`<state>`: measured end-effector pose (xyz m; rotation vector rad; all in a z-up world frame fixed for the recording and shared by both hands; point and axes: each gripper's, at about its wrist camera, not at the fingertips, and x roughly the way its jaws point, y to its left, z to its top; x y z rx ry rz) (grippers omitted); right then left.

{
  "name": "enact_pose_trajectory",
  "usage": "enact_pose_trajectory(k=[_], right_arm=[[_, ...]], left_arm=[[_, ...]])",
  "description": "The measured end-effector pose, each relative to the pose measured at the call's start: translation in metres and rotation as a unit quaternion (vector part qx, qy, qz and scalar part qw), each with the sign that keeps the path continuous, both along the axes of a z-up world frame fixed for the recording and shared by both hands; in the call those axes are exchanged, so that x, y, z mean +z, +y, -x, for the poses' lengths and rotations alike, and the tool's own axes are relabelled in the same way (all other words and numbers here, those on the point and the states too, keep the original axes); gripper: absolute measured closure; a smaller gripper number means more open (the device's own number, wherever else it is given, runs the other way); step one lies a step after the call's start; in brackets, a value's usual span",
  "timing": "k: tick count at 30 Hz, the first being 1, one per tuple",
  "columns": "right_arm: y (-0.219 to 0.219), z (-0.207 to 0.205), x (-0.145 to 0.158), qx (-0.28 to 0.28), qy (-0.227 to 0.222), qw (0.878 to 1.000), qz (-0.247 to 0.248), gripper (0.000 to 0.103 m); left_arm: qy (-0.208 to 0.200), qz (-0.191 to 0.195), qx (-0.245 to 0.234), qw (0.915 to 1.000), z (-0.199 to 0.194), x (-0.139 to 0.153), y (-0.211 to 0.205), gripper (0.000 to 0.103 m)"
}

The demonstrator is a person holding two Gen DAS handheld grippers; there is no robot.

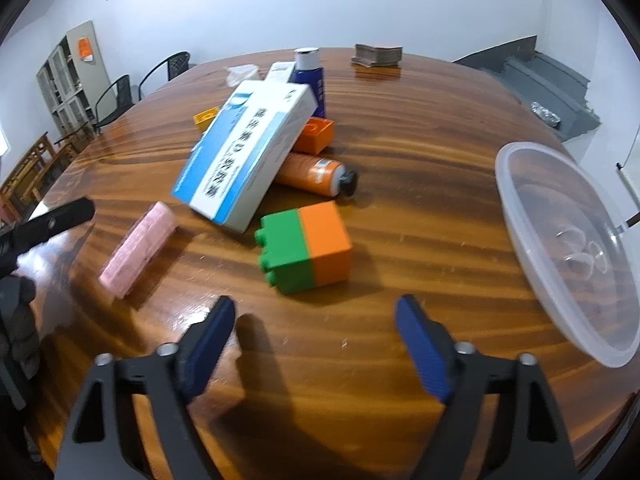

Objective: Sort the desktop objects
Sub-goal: 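Grasp the green-orange brick with the right tool while the left tool grasps the pink roller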

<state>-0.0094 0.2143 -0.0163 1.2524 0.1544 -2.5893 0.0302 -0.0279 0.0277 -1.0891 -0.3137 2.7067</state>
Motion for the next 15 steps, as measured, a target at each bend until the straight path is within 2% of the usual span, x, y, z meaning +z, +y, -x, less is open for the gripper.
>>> enact_pose_trajectory(k=[3,6,11,15], right_arm=[[0.001,0.000,0.001,-0.007,-0.001,1.000,0.012,0.029],[-0.003,0.001,0.003,-0.008,-0.008,0.999,0.030,0.033],[-0.018,0.003,0.005,0.003,-0.011,0.999,0.042,0.040],[-0.022,0.007,0.005,0.018,-0.016,0.998,0.051,0.045]], left_arm=[[0.005,0.021,-0.027,0.9994,-0.001,0.005,0.020,0.011],[0.005,0.029,-0.044,0.9986,0.007,-0.004,0.032,0.011],[-0.015,0.046,-0.052,0.9975,0.016,-0.014,0.053,0.025],[-0.029,0.061,-0.059,0.9960,0.019,-0.017,0.063,0.030]])
